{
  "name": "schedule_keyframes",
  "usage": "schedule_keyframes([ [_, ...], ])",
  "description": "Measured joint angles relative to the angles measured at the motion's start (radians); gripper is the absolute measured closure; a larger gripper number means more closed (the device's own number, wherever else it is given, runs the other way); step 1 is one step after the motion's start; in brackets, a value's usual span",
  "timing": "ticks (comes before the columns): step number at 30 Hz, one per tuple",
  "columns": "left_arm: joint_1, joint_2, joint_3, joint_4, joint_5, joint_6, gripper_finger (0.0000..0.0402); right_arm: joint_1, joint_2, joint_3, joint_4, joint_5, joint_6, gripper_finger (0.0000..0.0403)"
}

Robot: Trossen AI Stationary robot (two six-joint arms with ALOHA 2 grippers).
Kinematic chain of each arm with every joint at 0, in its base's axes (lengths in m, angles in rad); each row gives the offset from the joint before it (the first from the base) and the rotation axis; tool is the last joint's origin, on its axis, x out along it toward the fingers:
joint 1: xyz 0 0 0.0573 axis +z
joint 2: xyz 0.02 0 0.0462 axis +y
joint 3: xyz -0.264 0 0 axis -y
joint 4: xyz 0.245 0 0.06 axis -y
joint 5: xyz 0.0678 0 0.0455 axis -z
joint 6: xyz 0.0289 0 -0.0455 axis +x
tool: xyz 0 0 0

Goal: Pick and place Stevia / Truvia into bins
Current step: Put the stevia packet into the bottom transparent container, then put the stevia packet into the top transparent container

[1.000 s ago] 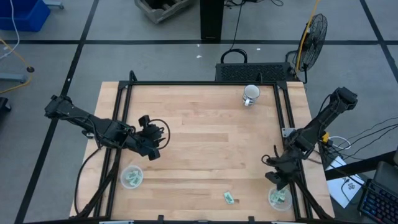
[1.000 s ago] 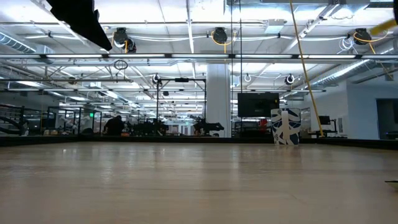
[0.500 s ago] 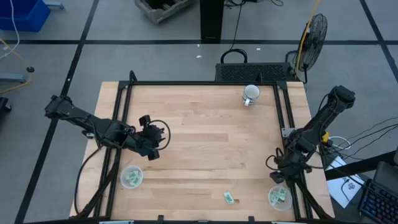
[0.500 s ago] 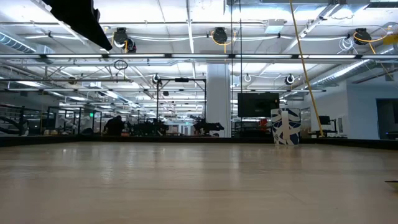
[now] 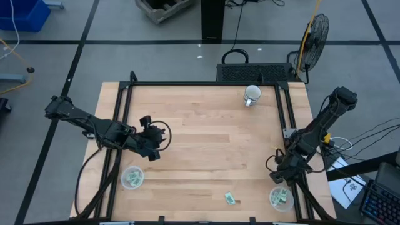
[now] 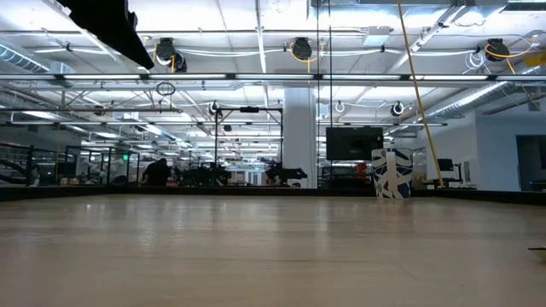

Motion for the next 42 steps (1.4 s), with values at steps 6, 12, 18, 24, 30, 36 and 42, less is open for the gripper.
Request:
schedule_keyframes([
  [6,0.000,0.000,0.000,0.000,0.000,0.000,0.0279,0.000,0.073,0.000,0.180,-0.001,-0.031,0.0403],
  [12,0.000,0.000,0.000,0.000,0.000,0.010,0.0279,0.000,0.091,0.000,0.232,0.000,-0.018,0.0403],
  [18,0.000,0.000,0.000,0.000,0.000,0.010,0.0279,0.000,0.091,0.000,0.254,0.009,-0.019,0.0403],
  [24,0.000,0.000,0.000,0.000,0.000,0.003,0.0279,0.000,0.100,0.000,0.356,0.146,-0.020,0.0403],
  [30,0.000,0.000,0.000,-0.001,0.000,0.009,0.0279,0.000,0.149,0.000,0.494,0.156,-0.048,0.0403],
  [36,0.000,0.000,0.000,-0.001,0.000,0.011,0.0279,0.001,0.208,0.000,0.667,0.159,-0.095,0.0403],
  [42,0.000,0.000,0.000,-0.001,0.000,0.021,0.0279,0.013,0.196,0.000,0.556,0.157,-0.119,0.0403],
])
